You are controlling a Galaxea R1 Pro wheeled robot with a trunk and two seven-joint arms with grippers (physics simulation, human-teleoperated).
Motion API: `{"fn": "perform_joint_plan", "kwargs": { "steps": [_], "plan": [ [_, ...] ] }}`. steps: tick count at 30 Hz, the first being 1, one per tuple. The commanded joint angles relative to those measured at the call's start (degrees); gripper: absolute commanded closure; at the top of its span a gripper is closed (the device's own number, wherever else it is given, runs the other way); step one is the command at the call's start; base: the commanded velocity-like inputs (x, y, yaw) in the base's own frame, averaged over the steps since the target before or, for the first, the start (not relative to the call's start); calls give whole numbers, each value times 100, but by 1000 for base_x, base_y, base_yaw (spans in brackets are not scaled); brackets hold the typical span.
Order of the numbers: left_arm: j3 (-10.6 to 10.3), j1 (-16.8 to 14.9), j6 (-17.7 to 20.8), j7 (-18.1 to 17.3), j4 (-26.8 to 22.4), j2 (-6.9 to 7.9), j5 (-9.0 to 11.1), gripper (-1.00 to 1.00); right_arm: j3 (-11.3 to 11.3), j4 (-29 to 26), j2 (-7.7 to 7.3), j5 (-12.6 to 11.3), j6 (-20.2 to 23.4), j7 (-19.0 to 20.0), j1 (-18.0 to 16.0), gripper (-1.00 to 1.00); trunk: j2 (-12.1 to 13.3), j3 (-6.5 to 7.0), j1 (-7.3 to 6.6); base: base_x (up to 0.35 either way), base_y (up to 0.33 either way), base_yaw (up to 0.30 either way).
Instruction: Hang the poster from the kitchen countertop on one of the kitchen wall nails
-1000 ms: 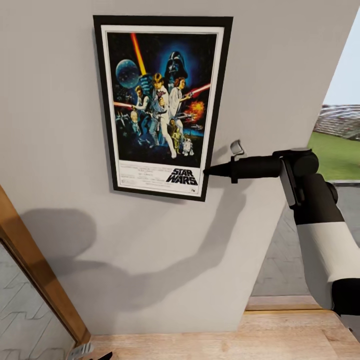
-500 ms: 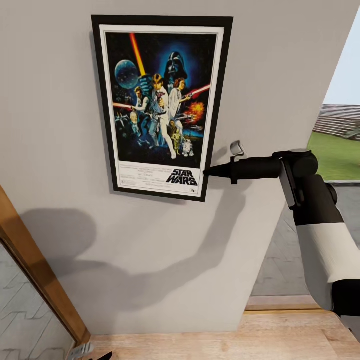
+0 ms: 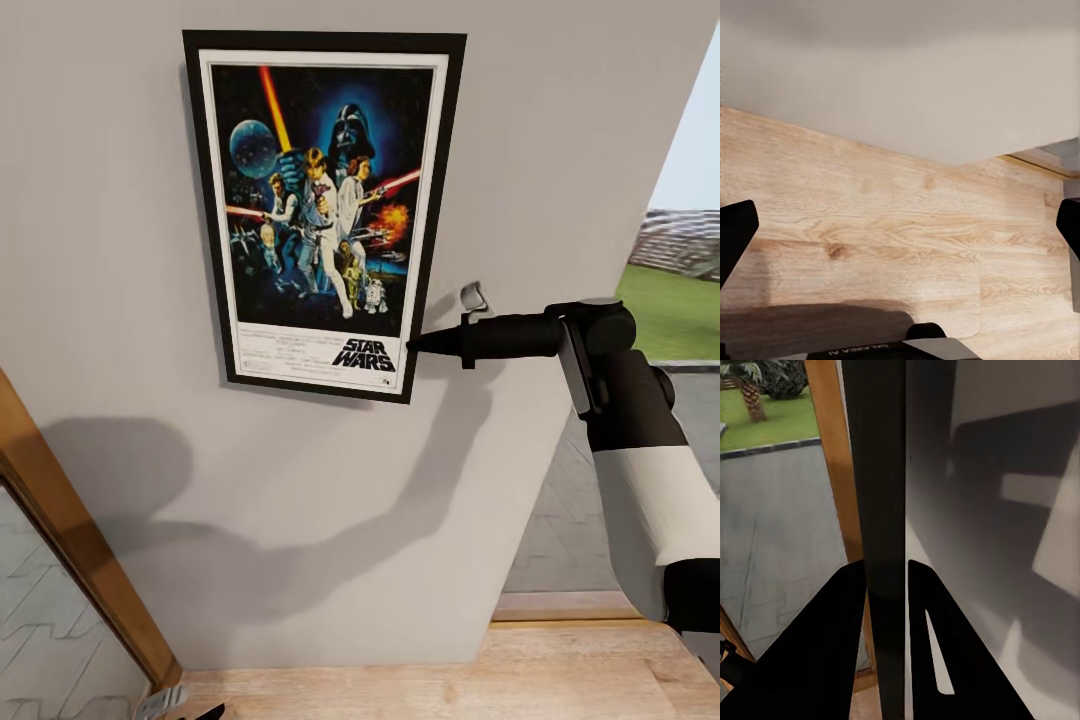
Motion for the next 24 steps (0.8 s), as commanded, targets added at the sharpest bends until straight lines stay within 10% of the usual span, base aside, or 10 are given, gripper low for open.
{"fn": "perform_joint_plan", "kwargs": {
  "steps": [1, 24],
  "plan": [
    [-47, -5, -27, -11, 10, 4, 57, -100, 6, 0, -3, -8, 69, 22, -7, 100, -13, -13, 4, 0, 3, 0],
    [-47, -5, -27, -11, 10, 4, 57, -100, 6, 0, -3, -8, 69, 22, -8, 100, -13, -13, 4, -15, 36, 0]
  ]
}}
